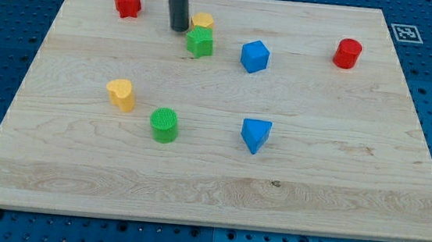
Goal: Move the yellow hexagon to the top center
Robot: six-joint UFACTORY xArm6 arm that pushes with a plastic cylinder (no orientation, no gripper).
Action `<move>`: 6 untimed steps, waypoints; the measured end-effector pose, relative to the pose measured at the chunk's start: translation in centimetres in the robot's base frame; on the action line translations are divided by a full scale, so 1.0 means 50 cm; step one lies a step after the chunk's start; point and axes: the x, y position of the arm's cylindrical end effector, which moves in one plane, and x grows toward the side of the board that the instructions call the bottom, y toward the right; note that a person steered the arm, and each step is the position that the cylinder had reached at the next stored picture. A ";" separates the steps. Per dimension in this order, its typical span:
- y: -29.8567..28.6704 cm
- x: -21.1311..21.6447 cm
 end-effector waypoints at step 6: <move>0.424 -0.143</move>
